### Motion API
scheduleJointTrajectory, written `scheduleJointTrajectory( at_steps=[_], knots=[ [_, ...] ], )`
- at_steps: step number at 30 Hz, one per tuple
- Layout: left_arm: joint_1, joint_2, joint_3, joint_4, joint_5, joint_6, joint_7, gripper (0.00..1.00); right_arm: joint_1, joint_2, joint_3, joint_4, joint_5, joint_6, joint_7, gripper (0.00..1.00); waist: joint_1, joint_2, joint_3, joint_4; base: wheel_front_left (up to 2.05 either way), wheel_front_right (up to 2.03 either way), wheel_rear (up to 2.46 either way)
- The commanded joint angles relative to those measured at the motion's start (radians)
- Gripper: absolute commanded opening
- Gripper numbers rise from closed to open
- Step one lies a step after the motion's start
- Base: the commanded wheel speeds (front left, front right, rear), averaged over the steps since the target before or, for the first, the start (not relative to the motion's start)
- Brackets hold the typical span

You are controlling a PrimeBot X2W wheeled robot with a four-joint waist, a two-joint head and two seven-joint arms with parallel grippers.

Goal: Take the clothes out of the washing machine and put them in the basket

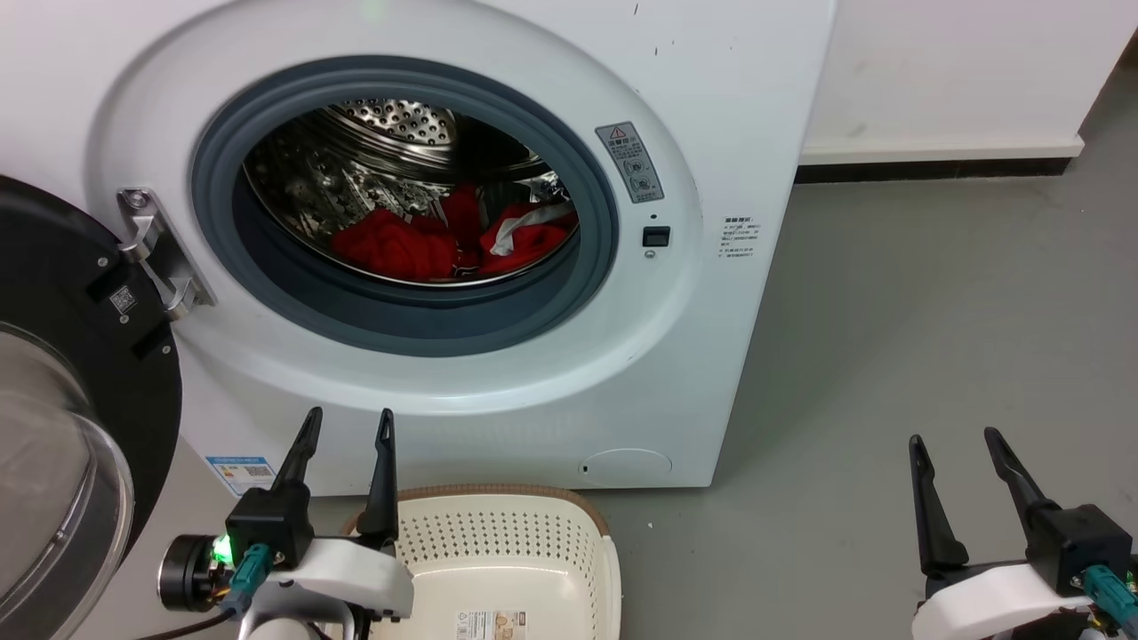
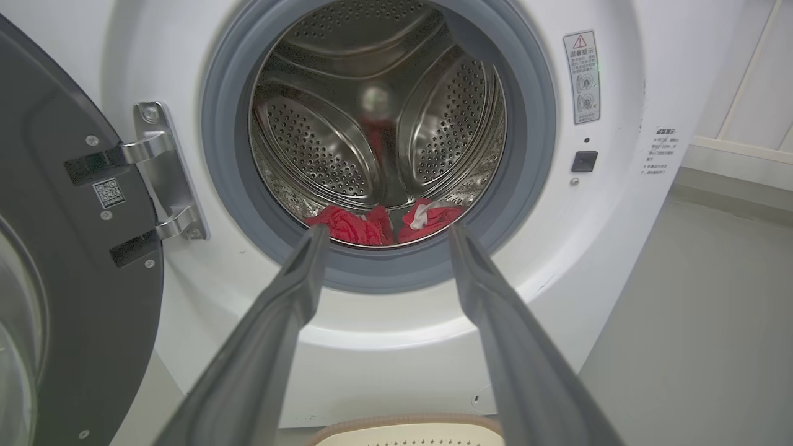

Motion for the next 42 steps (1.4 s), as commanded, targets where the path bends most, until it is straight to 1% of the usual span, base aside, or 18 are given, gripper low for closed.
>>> scheduleJointTrajectory(
  at_steps=[1, 8, 15, 21, 26, 29, 34, 37, 38, 42],
  knots=[
    [-0.034, 0.000, 0.005, -0.002, -0.006, 0.007, -0.003, 1.00, -0.016, 0.002, 0.008, -0.013, 0.010, -0.001, 0.004, 1.00, 0.0000, 0.0000, 0.028, -0.009, 0.00, 0.00, 0.00],
    [-0.129, 0.006, 0.036, 0.024, -0.020, 0.009, -0.003, 1.00, -0.075, 0.002, 0.023, -0.057, 0.005, -0.001, 0.009, 1.00, 0.0000, 0.0000, 0.149, -0.052, 0.00, 0.00, 0.00],
    [-0.279, 0.032, 0.083, 0.092, -0.039, 0.000, -0.003, 1.00, -0.140, 0.002, 0.028, -0.059, 0.028, -0.001, -0.002, 1.00, 0.0000, 0.0000, 0.283, -0.100, 0.00, 0.00, 0.00],
    [-0.437, 0.085, 0.101, 0.198, -0.051, -0.018, -0.002, 1.00, -0.190, 0.002, 0.048, -0.052, 0.039, -0.001, -0.020, 1.00, 0.0000, 0.0000, 0.382, -0.146, 0.00, 0.00, 0.00],
    [-0.591, 0.151, 0.100, 0.331, -0.071, -0.035, -0.002, 1.00, -0.226, 0.002, 0.071, -0.052, 0.054, -0.001, -0.035, 1.00, 0.0000, 0.0000, 0.457, -0.192, 0.00, 0.00, 0.00],
    [-0.683, 0.188, 0.090, 0.413, -0.089, -0.044, 0.017, 1.00, -0.244, 0.002, 0.087, -0.049, 0.069, -0.001, -0.045, 1.00, 0.0000, 0.0000, 0.494, -0.216, 0.00, 0.00, 0.00],
    [-0.828, 0.241, 0.065, 0.539, -0.114, -0.050, 0.075, 1.00, -0.258, 0.002, 0.111, -0.043, 0.086, -0.001, -0.062, 1.00, 0.0000, 0.0000, 0.539, -0.240, 0.00, 0.00, 0.00],
    [-0.918, 0.261, 0.045, 0.609, -0.135, -0.052, 0.121, 1.00, -0.266, 0.002, 0.132, -0.041, 0.097, -0.001, -0.067, 1.00, 0.0000, 0.0000, 0.565, -0.243, 0.00, 0.00, 0.00],
    [-0.918, 0.261, 0.045, 0.609, -0.135, -0.052, 0.121, 1.00, -0.266, 0.002, 0.132, -0.041, 0.097, -0.001, -0.067, 1.00, 0.0000, 0.0000, 0.565, -0.243, 0.00, 0.00, 0.00],
    [-1.038, 0.283, -0.001, 0.675, -0.162, -0.053, 0.183, 1.00, -0.271, 0.002, 0.161, -0.050, 0.106, -0.001, -0.076, 1.00, 0.0000, 0.0000, 0.606, -0.243, 0.00, 0.00, 0.00]
  ],
)
